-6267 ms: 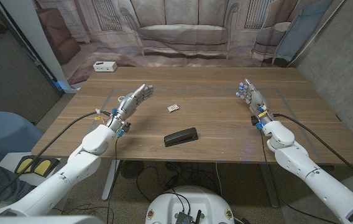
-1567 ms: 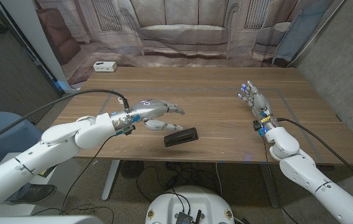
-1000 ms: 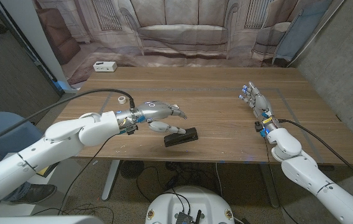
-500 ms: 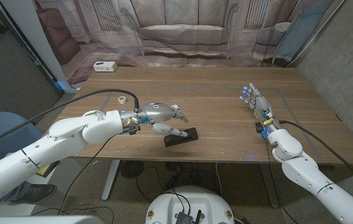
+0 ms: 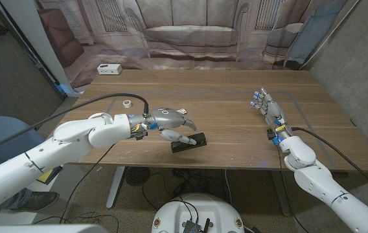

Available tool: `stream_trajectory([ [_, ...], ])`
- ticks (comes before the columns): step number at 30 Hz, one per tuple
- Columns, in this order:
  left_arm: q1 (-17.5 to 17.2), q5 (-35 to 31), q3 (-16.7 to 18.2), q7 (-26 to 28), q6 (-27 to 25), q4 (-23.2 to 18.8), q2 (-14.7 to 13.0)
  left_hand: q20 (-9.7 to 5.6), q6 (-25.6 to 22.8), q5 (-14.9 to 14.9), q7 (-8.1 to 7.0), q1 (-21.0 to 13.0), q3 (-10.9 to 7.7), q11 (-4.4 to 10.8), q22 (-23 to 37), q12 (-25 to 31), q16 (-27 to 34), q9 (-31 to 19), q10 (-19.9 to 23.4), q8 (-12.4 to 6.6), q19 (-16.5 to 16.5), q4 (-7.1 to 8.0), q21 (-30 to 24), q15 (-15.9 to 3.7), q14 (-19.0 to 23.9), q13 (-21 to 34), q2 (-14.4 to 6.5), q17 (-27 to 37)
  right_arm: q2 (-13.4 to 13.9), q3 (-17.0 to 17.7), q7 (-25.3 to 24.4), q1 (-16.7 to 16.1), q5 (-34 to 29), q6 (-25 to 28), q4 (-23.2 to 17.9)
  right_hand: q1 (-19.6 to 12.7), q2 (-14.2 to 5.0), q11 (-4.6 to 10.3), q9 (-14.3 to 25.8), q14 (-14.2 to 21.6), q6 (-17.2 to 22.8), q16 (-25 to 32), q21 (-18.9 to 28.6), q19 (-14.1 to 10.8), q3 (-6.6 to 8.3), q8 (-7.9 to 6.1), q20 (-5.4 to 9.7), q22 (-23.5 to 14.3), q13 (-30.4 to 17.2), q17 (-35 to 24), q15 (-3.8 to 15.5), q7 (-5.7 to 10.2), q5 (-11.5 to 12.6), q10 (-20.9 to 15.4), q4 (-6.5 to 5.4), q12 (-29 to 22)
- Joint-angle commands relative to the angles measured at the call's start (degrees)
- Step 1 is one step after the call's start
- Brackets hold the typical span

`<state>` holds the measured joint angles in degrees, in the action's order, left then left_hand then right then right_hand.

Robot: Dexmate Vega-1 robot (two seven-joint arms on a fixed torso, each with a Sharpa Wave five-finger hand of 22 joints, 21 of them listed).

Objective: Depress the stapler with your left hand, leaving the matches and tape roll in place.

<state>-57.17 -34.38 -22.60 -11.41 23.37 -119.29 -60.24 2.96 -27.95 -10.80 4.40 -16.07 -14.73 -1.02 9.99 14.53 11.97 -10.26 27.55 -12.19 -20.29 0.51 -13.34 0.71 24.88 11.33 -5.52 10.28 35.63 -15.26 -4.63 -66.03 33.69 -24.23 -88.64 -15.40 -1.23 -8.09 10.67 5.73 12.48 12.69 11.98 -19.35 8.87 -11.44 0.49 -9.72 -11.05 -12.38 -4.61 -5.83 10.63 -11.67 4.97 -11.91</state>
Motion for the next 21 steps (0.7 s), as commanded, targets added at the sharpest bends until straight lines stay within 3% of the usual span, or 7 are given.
stream_trajectory([
  [1, 1.4, -1.7, -1.6, -1.8, -0.6, -0.2, 0.0, -0.1, -0.1, 0.2, -0.05, -0.1, -0.45, 0.04, 0.3, -0.2, -0.4, -0.2, 0.1, 0.27, -0.2, 0.21, 0.3, 0.01, 0.2, 0.2, -0.4, 0.1, 0.1, 0.3, -0.1, -0.6, -0.1, -0.6, -0.1, 0.0, -0.61, -0.26, 0.2, 0.2, 0.4, -0.3, -0.2, -0.3, 0.03, 0.12, 0.11, -0.2, -0.3, -0.1, 0.09, 0.15, 0.2, -0.4, 0.47, 0.1],
  [21, 5.1, -2.7, -6.0, -4.2, 1.1, 3.9, 2.3, -0.22, -0.7, 0.1, 0.22, 0.2, -0.73, -0.14, 0.3, -0.2, -0.5, -0.2, 1.0, 0.37, -0.6, 0.35, 0.5, 0.12, 0.6, 0.2, -0.9, 0.1, 0.4, 0.5, -0.5, -1.3, 0.0, 0.0, -0.8, 0.0, -0.67, -0.24, 0.2, 0.3, 0.5, -0.3, -0.3, -0.4, -0.07, 0.12, 0.17, -0.2, -0.3, -0.1, 0.09, 0.1, 0.2, -0.4, 0.53, 0.1],
])
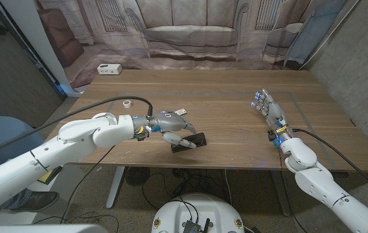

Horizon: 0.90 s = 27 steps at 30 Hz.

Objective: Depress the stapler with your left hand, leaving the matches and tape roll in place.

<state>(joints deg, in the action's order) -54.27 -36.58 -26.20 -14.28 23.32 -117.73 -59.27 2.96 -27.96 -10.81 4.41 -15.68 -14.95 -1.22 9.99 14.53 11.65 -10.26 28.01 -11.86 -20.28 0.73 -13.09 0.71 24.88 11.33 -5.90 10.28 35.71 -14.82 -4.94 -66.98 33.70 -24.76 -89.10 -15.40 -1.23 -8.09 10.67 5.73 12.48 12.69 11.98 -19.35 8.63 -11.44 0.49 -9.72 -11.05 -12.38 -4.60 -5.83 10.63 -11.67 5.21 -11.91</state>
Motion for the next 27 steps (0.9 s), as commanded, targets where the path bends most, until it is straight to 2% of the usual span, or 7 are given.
stream_trajectory([
  [1, 2.2, -0.6, -2.4, -1.3, 1.0, 2.4, 1.4, -0.22, -0.7, 0.1, 0.2, -0.2, -0.5, 0.01, 0.3, -0.2, -0.2, -0.2, 0.5, 0.04, -0.6, 0.13, 0.2, 0.17, 0.6, 0.2, -0.5, 0.1, 0.2, 0.1, -0.1, -0.4, 0.2, 0.6, -0.3, 0.0, -0.67, -0.2, 0.2, 0.3, 0.5, -0.3, -0.3, -0.4, 0.17, 0.12, 0.15, -0.2, -0.3, -0.1, 0.09, 0.12, 0.2, -0.4, 0.3, 0.1],
  [17, 2.0, -2.7, -3.0, -0.7, -0.5, 1.3, 1.5, -0.07, -0.8, 0.2, -0.03, 0.5, 0.0, 0.23, 0.3, -0.5, -0.4, -0.2, 0.5, 0.2, -0.5, 0.15, 0.5, -0.17, 0.5, 0.2, 0.4, 0.1, -0.2, 0.3, 0.3, -0.6, 0.2, -1.0, 0.7, 0.1, -0.7, -0.35, 0.2, 0.2, 0.5, -0.4, -0.4, -0.4, 0.1, 0.14, 0.14, -0.2, -0.3, -0.1, 0.13, 0.11, 0.2, -0.4, 0.36, 0.1],
  [27, 2.1, -4.8, -3.7, -0.1, -1.0, 1.0, 1.8, -0.46, -0.3, 0.1, -0.49, 2.7, 0.79, 0.99, 0.4, -1.2, -0.9, -0.3, -0.6, 0.64, 0.6, 1.38, 1.0, -0.24, -1.2, 0.2, 0.3, 0.2, -0.3, 0.8, 0.2, -1.7, 0.8, -1.6, 0.5, 0.0, -0.75, -0.27, 0.2, 0.2, 0.5, -0.4, -0.4, -0.3, 0.09, 0.13, 0.13, -0.2, -0.3, -0.1, 0.18, 0.12, 0.2, -0.4, 0.43, 0.1],
])
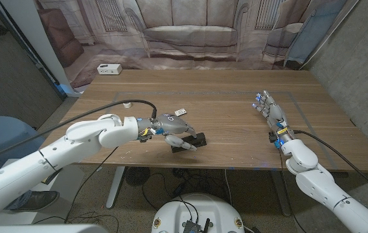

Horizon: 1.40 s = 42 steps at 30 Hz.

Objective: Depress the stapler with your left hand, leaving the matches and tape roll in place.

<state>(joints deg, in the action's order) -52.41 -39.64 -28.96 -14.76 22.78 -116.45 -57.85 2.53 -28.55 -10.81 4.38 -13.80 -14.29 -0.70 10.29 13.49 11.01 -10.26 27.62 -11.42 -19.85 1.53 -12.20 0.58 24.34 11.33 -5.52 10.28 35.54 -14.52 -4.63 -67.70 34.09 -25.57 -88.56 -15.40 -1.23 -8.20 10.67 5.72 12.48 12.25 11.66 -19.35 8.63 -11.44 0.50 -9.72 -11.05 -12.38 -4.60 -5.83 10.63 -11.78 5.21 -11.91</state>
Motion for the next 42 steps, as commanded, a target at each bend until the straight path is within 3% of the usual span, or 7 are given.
stream_trajectory([
  [1, 0.3, -1.8, -1.0, 0.3, -0.3, -0.2, 0.5, -0.04, 0.4, 0.1, -0.48, 0.9, 0.18, 0.46, 0.1, -0.2, -0.3, -0.3, -0.2, 0.24, 0.3, 0.66, 0.2, -0.14, -0.7, 0.2, -0.1, 0.2, -0.1, 0.5, -0.1, -1.0, 0.2, -0.9, 0.0, 0.0, -0.76, -0.18, 0.2, 0.2, 0.5, 0.0, -0.1, -0.4, 0.08, 0.13, 0.13, -0.2, -0.3, -0.1, 0.22, 0.13, 0.2, -0.3, 0.44, 0.1],
  [29, 2.1, 0.5, -2.8, -2.0, -0.8, 2.2, 1.6, -0.32, -0.9, -0.2, -0.48, 3.0, 0.82, 0.52, 0.1, -0.1, 0.3, -0.2, 1.0, -0.09, -0.2, 1.86, 0.1, -0.21, 0.4, 0.2, -0.2, 0.2, -0.1, 1.5, -1.2, -2.7, 0.1, -1.3, -1.2, 0.1, -0.8, -0.06, 0.2, 0.2, 0.6, 0.0, -0.2, -0.4, -0.04, 0.13, 0.15, -0.2, -0.3, -0.1, 0.15, 0.11, 0.2, -0.4, 0.51, 0.1],
  [42, 4.0, -1.4, -3.9, -3.1, -0.7, 2.9, 2.2, -0.22, -2.1, -0.3, -0.41, 2.7, -0.3, 0.54, 0.1, 0.0, 0.4, -0.2, 2.1, -0.33, -0.9, 1.95, 0.0, -0.58, 1.5, 0.2, -1.8, 0.1, -1.1, 2.8, -3.7, -3.7, -0.8, -2.7, -1.5, 0.1, -0.79, -0.23, 0.2, 1.0, 1.4, 0.3, 0.0, -1.0, -0.16, -0.14, 0.08, -0.2, -0.3, -0.1, 0.2, 0.14, 0.2, -1.4, 0.58, -0.2],
])
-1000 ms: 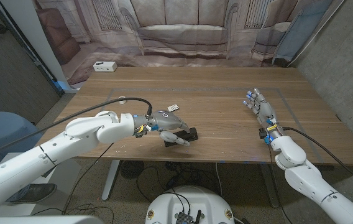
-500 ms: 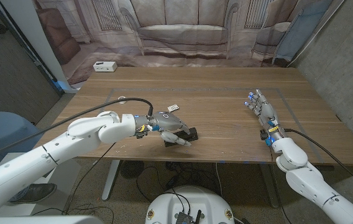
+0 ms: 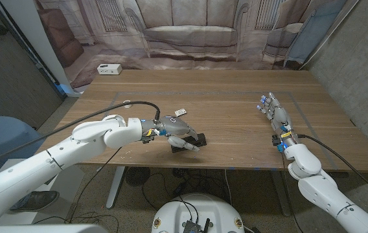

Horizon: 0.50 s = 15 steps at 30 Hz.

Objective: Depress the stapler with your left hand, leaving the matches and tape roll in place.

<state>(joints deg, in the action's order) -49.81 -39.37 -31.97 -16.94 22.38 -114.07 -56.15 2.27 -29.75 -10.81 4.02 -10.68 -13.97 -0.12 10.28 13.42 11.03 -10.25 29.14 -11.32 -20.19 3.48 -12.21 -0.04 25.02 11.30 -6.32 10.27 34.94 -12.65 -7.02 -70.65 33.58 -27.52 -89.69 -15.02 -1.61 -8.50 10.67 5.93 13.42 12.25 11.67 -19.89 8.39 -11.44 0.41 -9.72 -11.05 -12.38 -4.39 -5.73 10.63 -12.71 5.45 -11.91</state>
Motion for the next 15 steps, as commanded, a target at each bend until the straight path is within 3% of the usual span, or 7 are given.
stream_trajectory([
  [1, 1.6, -1.9, -1.0, -1.0, -0.4, 0.5, 0.5, 0.07, -1.0, -0.3, -0.07, -0.5, -0.68, -0.02, 0.1, 0.0, 0.4, -0.2, 0.7, -0.43, -0.5, -0.01, 0.1, 0.07, 0.8, 0.2, -1.1, 0.1, -0.4, 0.9, -1.3, -0.7, -0.6, -0.9, -0.3, -0.2, -0.42, 0.08, 0.2, 0.8, 0.5, 0.3, 0.0, -0.5, 0.07, -0.14, 0.16, -0.2, -0.3, -0.1, -0.01, 0.05, 0.2, -0.5, 0.35, -0.2],
  [15, 2.6, -6.4, -2.4, -1.1, -0.7, -0.1, 1.0, -0.03, -1.5, -0.3, -0.35, -1.8, -2.39, 0.36, 0.1, 0.0, 0.3, -0.2, 1.4, -0.38, -0.6, -0.49, 0.2, -0.2, 1.3, 0.2, -2.6, 0.0, -0.6, 1.3, -1.4, -1.2, -0.6, -1.1, -0.4, -0.3, -0.5, 0.03, 0.2, 0.9, 0.6, 0.3, -0.1, -0.5, 0.05, -0.13, 0.21, -0.2, -0.3, -0.1, -0.05, -0.04, 0.2, -0.5, 0.39, -0.1],
])
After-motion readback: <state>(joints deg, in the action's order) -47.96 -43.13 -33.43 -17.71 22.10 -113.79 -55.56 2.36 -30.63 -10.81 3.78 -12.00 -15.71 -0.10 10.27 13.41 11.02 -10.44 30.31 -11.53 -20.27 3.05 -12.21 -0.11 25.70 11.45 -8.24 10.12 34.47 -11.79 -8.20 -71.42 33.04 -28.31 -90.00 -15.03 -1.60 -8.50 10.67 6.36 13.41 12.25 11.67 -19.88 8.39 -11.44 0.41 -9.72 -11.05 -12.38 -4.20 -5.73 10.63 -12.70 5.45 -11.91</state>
